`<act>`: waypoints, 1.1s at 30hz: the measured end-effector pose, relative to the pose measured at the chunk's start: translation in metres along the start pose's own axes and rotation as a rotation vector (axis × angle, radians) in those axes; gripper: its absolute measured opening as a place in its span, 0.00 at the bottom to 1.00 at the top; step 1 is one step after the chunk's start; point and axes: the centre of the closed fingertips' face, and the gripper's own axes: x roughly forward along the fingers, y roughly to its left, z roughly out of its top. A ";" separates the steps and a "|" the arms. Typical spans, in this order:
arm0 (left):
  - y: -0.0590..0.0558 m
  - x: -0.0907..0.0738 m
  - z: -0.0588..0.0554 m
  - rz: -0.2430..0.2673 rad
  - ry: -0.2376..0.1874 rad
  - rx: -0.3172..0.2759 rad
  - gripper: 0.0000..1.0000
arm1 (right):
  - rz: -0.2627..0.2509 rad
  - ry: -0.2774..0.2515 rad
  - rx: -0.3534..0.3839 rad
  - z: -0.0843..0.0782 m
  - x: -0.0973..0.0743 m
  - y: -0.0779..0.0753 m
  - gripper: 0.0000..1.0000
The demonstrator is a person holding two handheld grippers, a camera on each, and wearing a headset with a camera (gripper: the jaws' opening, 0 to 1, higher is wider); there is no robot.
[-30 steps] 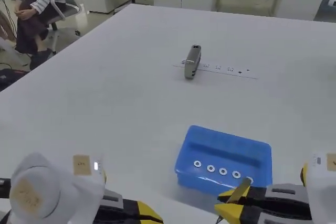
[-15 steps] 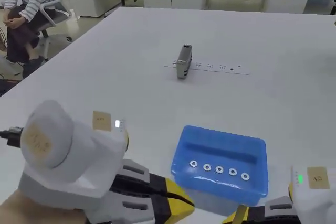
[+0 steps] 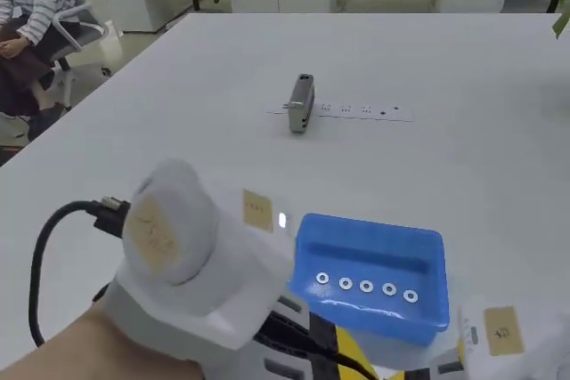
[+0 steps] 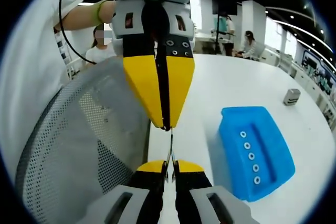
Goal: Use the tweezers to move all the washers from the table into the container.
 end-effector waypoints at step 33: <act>0.003 0.008 -0.006 -0.016 0.133 0.121 0.00 | -0.036 0.029 -0.054 -0.004 -0.001 -0.002 0.03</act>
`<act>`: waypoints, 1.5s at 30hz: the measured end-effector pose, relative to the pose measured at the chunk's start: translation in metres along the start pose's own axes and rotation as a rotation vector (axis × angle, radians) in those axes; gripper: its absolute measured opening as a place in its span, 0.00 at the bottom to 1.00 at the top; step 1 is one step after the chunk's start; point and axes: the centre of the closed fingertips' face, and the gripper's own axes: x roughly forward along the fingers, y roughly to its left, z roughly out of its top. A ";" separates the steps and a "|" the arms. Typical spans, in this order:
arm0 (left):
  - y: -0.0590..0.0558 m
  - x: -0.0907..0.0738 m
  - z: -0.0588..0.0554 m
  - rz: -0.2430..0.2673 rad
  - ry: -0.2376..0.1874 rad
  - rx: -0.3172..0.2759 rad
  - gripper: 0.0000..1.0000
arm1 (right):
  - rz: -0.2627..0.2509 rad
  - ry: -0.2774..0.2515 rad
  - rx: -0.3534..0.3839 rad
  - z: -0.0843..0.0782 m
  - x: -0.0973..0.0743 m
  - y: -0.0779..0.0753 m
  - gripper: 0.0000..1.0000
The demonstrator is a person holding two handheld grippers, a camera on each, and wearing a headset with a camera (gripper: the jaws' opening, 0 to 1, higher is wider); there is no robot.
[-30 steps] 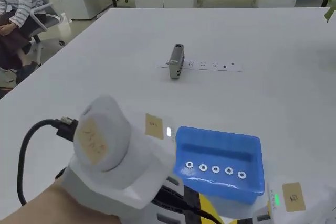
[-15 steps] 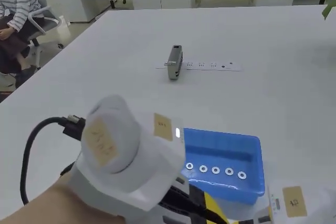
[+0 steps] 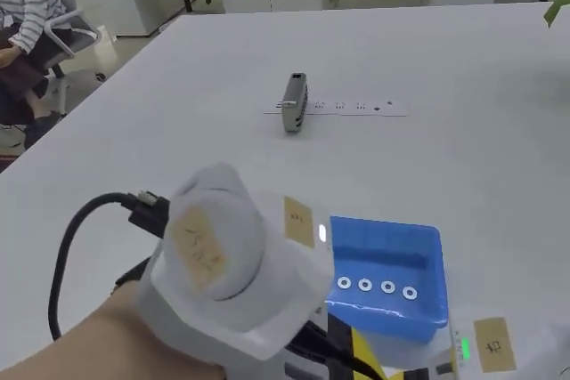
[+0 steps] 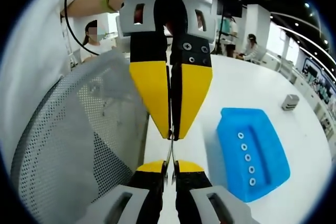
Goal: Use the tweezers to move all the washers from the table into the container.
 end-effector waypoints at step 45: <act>0.025 0.019 -0.105 0.043 0.319 0.014 0.00 | -0.332 -0.364 0.347 0.002 -0.069 -0.041 0.32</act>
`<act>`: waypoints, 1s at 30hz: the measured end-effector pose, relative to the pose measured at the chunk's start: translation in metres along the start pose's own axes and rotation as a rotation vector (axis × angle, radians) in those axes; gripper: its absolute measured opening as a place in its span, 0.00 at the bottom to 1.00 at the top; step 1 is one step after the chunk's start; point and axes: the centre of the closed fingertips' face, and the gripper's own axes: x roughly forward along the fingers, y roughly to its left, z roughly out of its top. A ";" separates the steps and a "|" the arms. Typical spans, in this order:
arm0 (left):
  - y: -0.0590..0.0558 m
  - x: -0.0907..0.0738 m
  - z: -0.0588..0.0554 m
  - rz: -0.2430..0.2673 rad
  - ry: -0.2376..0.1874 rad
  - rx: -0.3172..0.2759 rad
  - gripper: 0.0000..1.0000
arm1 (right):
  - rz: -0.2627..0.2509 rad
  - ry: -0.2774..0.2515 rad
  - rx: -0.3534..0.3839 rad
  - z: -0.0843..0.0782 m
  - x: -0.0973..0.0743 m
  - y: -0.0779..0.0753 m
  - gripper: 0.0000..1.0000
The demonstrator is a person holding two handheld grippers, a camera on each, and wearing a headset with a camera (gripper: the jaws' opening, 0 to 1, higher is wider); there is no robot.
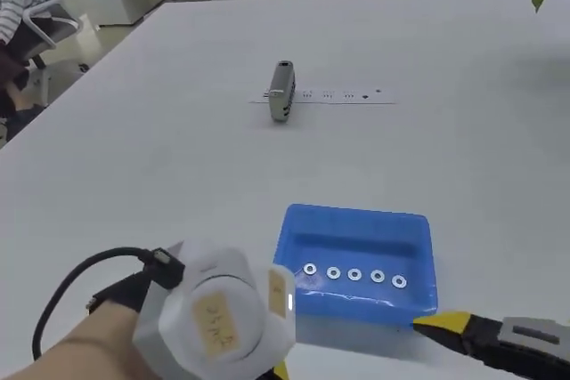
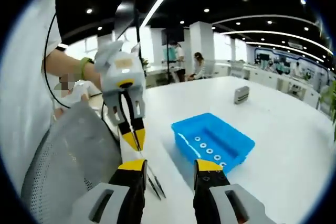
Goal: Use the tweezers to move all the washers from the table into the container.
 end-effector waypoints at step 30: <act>0.002 0.020 -0.025 0.009 0.159 0.038 0.00 | -0.509 -0.231 0.093 0.015 -0.101 -0.055 0.86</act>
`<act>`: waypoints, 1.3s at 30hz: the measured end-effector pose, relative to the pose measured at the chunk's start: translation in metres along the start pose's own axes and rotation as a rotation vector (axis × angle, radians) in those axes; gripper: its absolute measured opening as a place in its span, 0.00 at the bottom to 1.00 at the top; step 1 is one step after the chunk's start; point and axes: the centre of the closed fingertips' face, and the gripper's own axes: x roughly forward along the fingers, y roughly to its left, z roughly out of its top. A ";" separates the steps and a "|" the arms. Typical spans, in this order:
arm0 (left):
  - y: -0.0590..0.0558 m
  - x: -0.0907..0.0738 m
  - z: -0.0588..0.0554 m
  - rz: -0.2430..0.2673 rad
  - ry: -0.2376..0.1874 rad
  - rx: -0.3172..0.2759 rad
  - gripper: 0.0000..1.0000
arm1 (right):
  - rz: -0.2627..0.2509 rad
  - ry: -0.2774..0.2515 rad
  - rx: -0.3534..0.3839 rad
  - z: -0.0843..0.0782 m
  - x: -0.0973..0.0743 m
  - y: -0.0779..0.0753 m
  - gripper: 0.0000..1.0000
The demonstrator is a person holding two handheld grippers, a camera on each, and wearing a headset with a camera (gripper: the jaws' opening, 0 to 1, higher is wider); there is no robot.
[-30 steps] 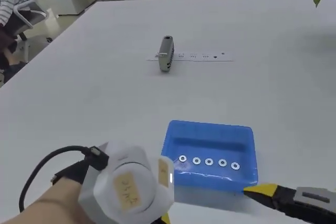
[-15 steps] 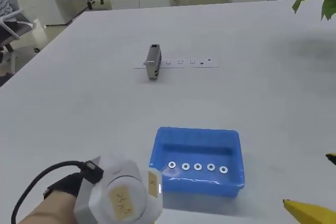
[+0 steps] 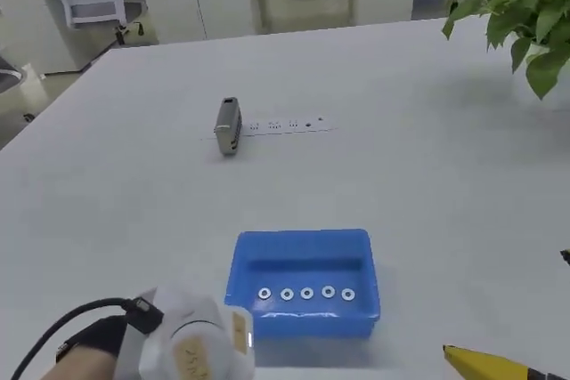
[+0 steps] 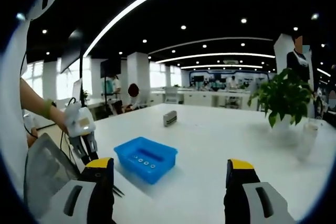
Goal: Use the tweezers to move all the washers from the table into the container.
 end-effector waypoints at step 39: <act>0.005 -0.001 -0.001 0.156 -0.128 -0.199 0.00 | -0.074 -0.004 -0.074 -0.001 -0.010 -0.016 0.94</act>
